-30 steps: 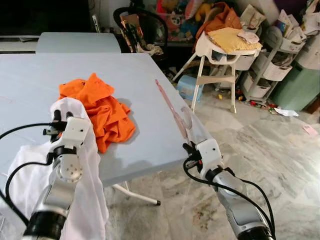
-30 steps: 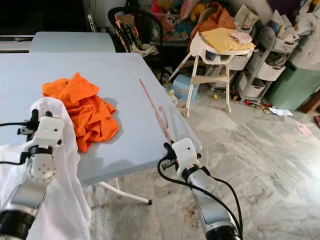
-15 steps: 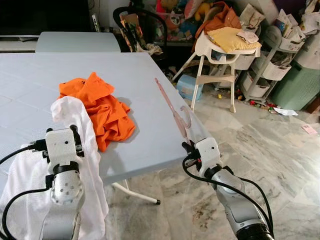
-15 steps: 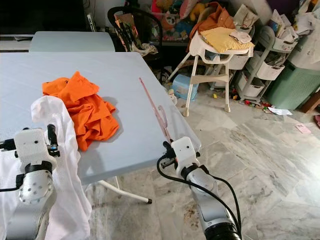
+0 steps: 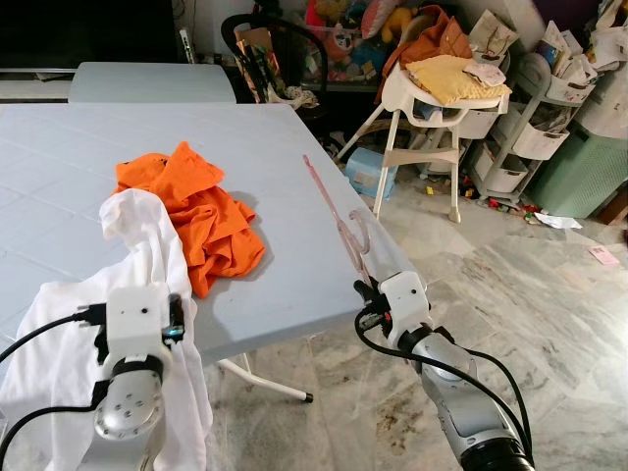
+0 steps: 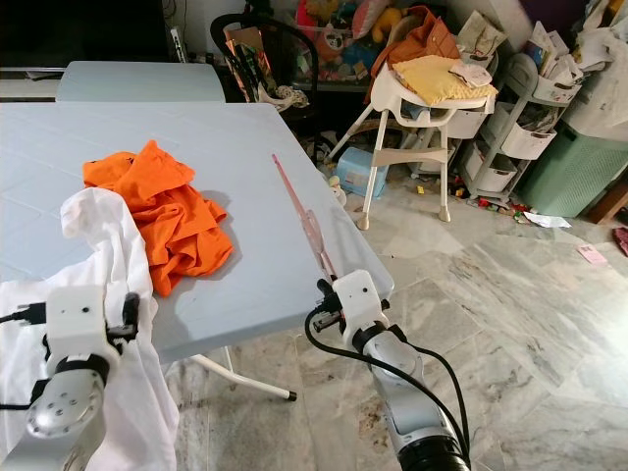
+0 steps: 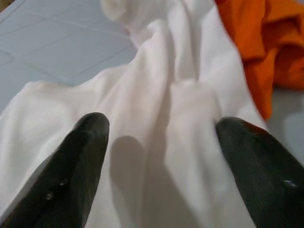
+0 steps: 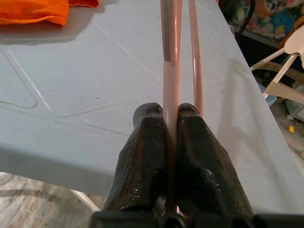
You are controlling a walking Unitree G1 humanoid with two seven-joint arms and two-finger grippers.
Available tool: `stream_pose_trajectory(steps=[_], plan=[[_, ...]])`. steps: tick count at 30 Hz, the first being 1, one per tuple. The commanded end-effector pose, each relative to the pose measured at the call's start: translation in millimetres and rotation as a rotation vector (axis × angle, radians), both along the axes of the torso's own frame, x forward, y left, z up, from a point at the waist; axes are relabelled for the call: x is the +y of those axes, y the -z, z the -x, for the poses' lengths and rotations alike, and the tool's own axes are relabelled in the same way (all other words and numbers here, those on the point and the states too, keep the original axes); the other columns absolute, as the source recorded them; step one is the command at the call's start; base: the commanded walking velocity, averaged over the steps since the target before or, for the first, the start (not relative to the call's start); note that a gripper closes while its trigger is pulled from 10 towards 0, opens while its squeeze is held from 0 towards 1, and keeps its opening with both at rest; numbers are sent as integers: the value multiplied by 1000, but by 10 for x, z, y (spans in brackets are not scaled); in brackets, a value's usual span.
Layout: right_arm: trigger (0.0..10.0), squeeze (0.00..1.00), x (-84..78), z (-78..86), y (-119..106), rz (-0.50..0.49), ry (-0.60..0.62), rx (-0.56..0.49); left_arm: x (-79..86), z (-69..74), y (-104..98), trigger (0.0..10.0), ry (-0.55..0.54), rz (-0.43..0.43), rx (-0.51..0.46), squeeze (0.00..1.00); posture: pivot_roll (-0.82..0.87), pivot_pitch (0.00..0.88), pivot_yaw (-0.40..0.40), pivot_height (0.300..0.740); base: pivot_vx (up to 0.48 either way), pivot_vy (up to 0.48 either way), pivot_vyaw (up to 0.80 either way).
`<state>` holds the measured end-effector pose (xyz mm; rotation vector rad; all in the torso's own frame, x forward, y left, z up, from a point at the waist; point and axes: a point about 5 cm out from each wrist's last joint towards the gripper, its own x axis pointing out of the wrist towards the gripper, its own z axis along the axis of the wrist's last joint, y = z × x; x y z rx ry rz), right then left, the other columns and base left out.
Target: Hang hanger
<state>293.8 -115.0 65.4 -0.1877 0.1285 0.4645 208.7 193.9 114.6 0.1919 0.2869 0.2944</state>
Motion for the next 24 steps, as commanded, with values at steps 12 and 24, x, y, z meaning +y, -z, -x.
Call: stream_pose_trajectory(steps=[12,24], plan=[[10000,0,40,88,237,29,-17,114,-44,200,-14,10000,0,50,125,1000,138,0,-101,740,0,0,0],[10000,0,31,72,241,34,-15,114,78,188,119,10000,-80,-6,173,522,132,0,-105,740,0,0,0]])
